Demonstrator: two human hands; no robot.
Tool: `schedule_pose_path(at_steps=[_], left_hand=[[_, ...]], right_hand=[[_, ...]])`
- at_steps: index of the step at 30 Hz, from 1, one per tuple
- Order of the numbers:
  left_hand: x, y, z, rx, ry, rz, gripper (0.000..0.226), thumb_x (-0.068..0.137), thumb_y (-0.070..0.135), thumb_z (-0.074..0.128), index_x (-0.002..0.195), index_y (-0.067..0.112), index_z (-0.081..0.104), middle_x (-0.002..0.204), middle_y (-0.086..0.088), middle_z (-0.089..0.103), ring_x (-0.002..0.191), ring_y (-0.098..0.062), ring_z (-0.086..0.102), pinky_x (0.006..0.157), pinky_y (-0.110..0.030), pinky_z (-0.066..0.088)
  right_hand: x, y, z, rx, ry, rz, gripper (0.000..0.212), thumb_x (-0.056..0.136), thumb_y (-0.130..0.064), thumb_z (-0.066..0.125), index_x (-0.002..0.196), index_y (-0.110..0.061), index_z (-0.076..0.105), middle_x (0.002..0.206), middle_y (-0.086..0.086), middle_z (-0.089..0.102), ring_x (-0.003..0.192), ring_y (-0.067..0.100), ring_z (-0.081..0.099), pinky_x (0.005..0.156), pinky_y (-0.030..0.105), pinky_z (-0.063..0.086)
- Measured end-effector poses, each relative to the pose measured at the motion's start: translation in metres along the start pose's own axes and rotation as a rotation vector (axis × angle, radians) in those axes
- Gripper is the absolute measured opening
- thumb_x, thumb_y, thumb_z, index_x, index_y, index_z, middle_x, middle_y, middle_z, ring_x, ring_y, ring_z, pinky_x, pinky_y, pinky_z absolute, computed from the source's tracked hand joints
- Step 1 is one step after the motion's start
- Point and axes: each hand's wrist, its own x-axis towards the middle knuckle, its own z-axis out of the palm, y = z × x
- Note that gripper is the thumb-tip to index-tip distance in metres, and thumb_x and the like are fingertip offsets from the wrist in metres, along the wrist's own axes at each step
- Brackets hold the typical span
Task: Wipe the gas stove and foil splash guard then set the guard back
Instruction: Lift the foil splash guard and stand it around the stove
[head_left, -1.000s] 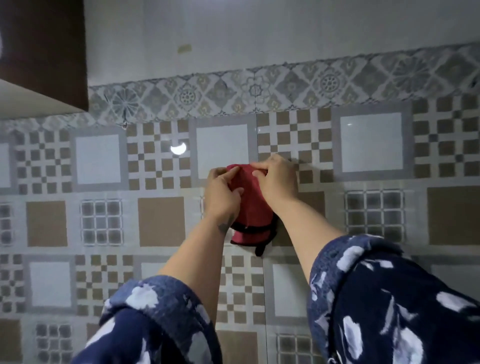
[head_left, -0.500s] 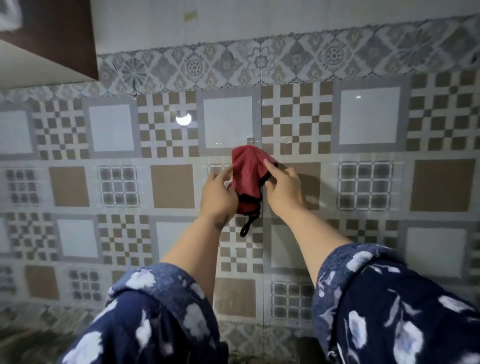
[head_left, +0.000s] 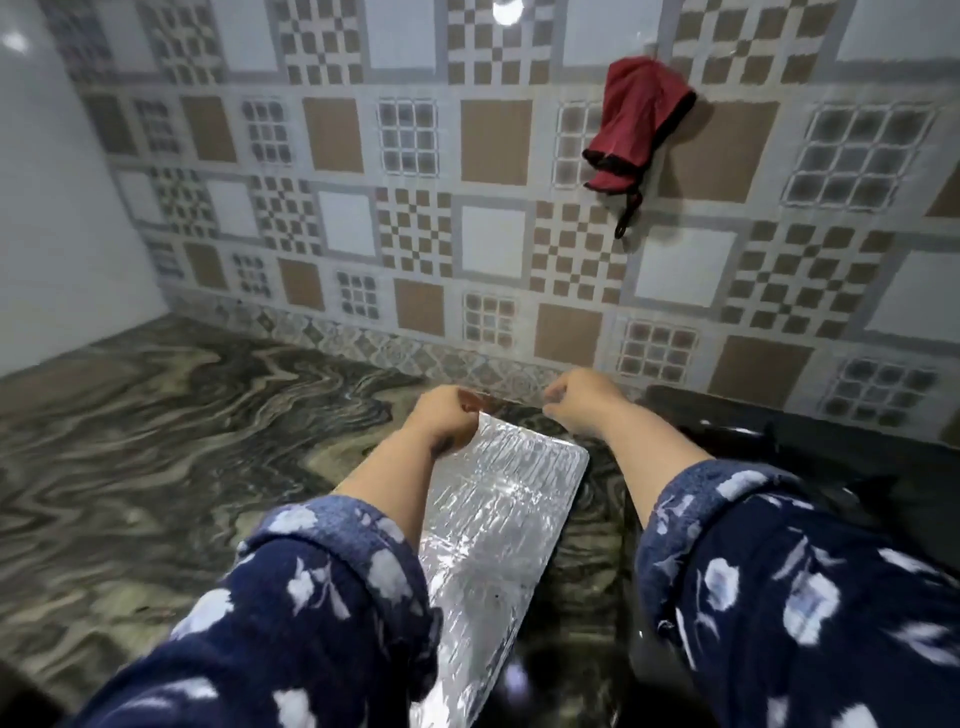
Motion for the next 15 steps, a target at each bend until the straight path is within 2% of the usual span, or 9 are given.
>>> schedule_pose_path(at_steps=[2,5,9,12,15], left_hand=[[-0.03,-0.044,0.004,-0.007,-0.003,-0.1,0.036,0.088,0.007,0.049,0.117,0.017,0.068,0.122,-0.007,0.067,0.115,-0.023,0.061,0.089,-0.021,0.043],[-0.074,-0.104,0.006,-0.067,0.018,-0.227,0.04,0.086,0.004,0.045,0.117,0.018,0.067,0.124,-0.005,0.066,0.115,-0.019,0.06,0.094,-0.022,0.042],[-0.131,-0.175,0.0,-0.081,0.074,-0.364,0.041,0.085,0.002,0.045,0.115,0.02,0.067,0.123,-0.005,0.065,0.106,-0.02,0.061,0.081,-0.021,0.042],[-0.165,-0.224,-0.003,0.007,0.132,-0.458,0.042,0.083,0.009,0.05,0.115,0.032,0.065,0.131,-0.006,0.057,0.117,-0.028,0.055,0.093,-0.03,0.044],[-0.196,-0.258,-0.005,0.058,0.199,-0.504,0.036,0.09,0.022,0.054,0.124,0.033,0.059,0.141,-0.005,0.046,0.129,-0.029,0.04,0.107,-0.038,0.035]], right_hand=[[-0.012,-0.011,0.038,0.003,-0.066,-0.024,0.029,0.093,-0.02,0.056,0.121,-0.017,0.063,0.135,0.006,0.056,0.121,0.027,0.054,0.101,0.035,0.044],[-0.028,-0.033,0.094,-0.028,-0.154,-0.071,0.03,0.091,-0.018,0.056,0.119,-0.022,0.063,0.131,0.006,0.058,0.117,0.025,0.056,0.097,0.032,0.044],[-0.048,-0.07,0.161,-0.038,-0.266,-0.175,0.032,0.091,-0.016,0.057,0.122,-0.021,0.062,0.131,0.009,0.059,0.116,0.026,0.057,0.101,0.035,0.045],[-0.059,-0.098,0.202,-0.049,-0.31,-0.265,0.031,0.091,-0.016,0.057,0.121,-0.02,0.064,0.13,0.01,0.06,0.115,0.026,0.058,0.099,0.035,0.046],[-0.062,-0.129,0.246,-0.092,-0.335,-0.37,0.032,0.09,-0.014,0.056,0.12,-0.024,0.064,0.133,0.006,0.059,0.117,0.025,0.057,0.1,0.035,0.045]])
